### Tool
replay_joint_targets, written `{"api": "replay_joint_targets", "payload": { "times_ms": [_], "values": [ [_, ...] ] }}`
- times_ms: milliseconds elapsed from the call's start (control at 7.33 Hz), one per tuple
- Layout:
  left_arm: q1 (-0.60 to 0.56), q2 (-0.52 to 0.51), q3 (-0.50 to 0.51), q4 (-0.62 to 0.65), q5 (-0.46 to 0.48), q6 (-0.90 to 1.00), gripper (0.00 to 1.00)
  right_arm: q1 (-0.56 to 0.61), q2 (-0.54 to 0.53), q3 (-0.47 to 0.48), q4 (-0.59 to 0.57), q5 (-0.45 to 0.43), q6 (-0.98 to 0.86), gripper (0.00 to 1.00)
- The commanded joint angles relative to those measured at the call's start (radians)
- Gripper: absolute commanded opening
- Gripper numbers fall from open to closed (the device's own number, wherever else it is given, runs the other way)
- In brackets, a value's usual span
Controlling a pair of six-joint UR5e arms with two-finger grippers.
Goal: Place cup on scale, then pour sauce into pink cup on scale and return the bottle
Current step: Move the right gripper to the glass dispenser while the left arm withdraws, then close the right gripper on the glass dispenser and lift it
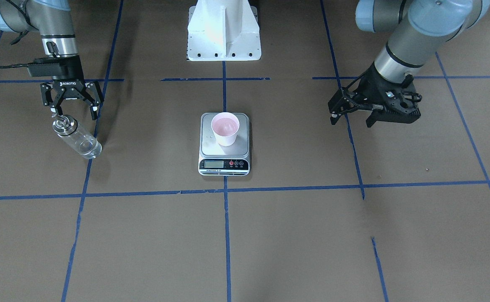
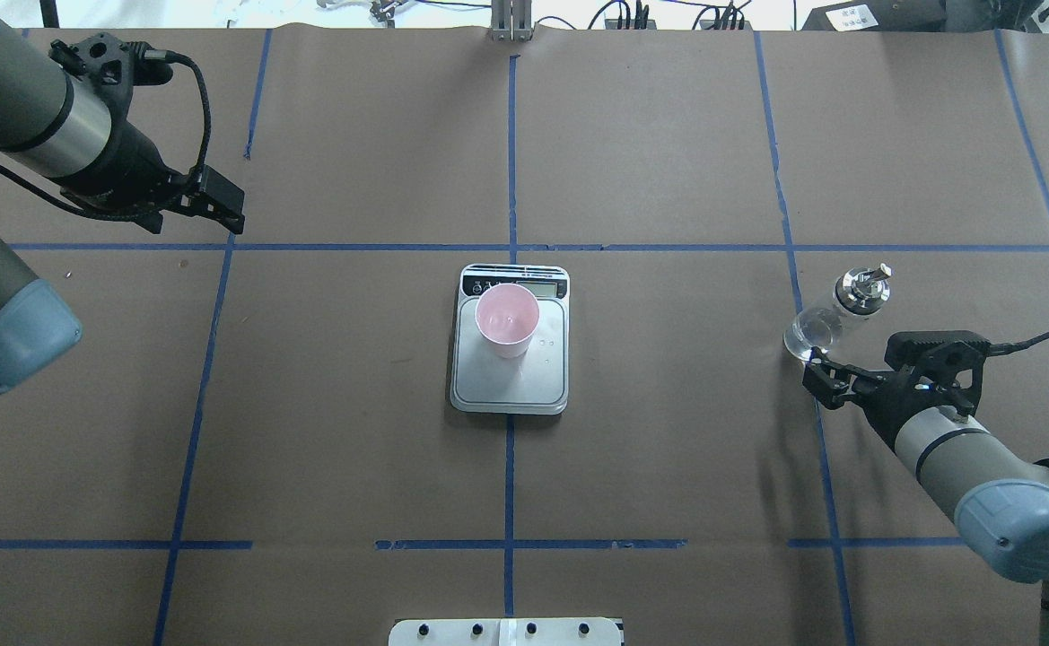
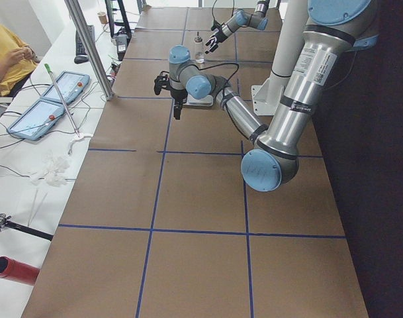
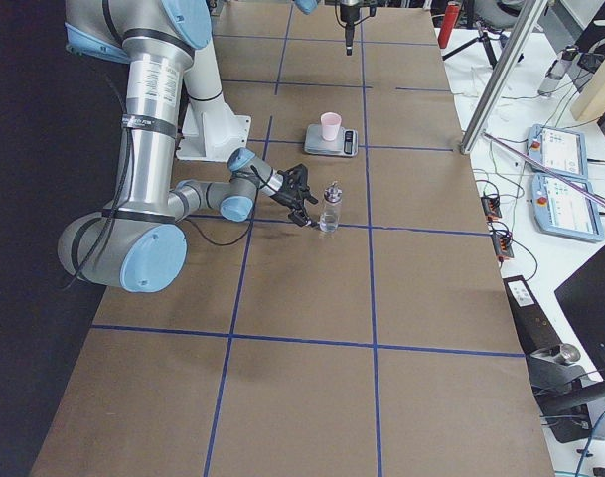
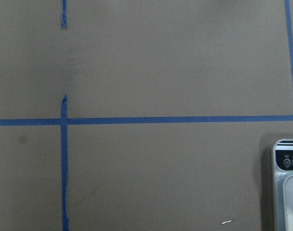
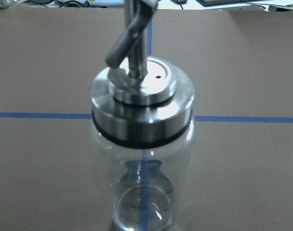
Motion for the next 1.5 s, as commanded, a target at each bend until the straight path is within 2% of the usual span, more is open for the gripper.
{"api": "replay_joint_targets", "payload": {
  "times_ms": [0,545,818,1364],
  "values": [
    [-0.002,0.007,-0.004,0.000,0.000,0.004,1.00,-0.003,0.066,-0.085,0.009,-0.056,0.001,1.00],
    [-0.004,0.009,-0.017,0.003,0.003,0.004,1.00,-0.009,0.064,-0.094,0.012,-0.112,0.001,1.00],
    [-0.004,0.009,-0.043,0.043,0.005,0.002,1.00,-0.020,0.064,-0.096,0.012,-0.146,0.001,1.00],
    [0.001,0.010,-0.041,0.043,0.006,0.001,1.00,-0.023,0.098,-0.122,0.014,-0.154,-0.013,1.00]
  ]
}}
